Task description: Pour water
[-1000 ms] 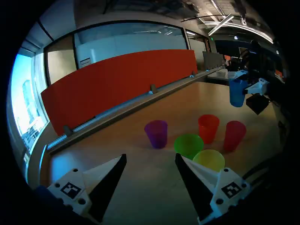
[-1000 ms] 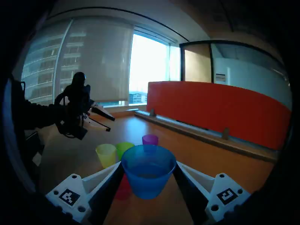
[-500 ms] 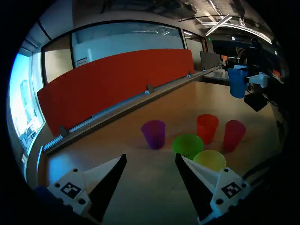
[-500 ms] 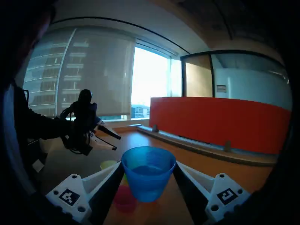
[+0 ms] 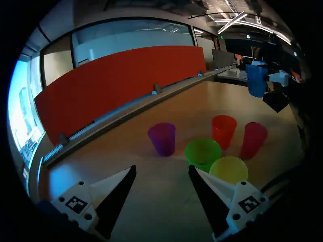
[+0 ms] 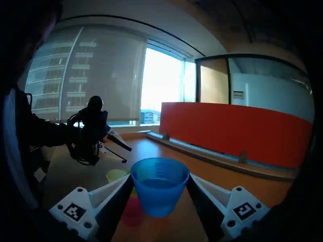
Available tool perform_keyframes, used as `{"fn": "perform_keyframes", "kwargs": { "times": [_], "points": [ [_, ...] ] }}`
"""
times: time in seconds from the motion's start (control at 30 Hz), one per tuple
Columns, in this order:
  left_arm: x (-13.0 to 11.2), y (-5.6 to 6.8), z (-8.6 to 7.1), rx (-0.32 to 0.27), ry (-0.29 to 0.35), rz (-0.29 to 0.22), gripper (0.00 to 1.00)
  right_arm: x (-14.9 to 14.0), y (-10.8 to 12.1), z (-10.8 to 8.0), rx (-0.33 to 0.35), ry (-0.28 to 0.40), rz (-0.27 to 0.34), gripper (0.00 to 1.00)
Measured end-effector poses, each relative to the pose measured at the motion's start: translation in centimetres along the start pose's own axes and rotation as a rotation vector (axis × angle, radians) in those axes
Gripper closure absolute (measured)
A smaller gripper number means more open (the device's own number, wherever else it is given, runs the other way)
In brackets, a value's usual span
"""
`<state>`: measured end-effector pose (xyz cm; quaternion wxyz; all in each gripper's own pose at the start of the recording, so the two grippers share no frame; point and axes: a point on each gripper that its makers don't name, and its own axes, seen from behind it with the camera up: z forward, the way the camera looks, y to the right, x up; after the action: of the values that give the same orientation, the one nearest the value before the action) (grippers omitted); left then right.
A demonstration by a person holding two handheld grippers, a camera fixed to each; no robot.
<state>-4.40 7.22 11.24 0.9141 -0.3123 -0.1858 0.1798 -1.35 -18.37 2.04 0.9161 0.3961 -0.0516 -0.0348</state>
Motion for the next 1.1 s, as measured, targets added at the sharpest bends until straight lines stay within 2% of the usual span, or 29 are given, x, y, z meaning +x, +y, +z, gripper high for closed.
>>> {"fn": "perform_keyframes", "kwargs": {
  "times": [0.3,0.6,1.1],
  "points": [
    [-1.5,1.1,0.6,-0.029,-0.031,0.014,0.03,-0.1,0.1,-0.1,-0.003,-0.007,-0.002,0.09],
    [-1.9,2.0,0.8,-0.048,-0.031,-0.001,0.04,-0.1,0.1,-0.4,-0.004,-0.01,-0.006,0.09],
    [-2.2,5.2,1.6,-0.113,-0.034,-0.002,0.04,-0.4,0.4,-0.7,-0.009,-0.02,-0.008,0.09]
  ]
}}
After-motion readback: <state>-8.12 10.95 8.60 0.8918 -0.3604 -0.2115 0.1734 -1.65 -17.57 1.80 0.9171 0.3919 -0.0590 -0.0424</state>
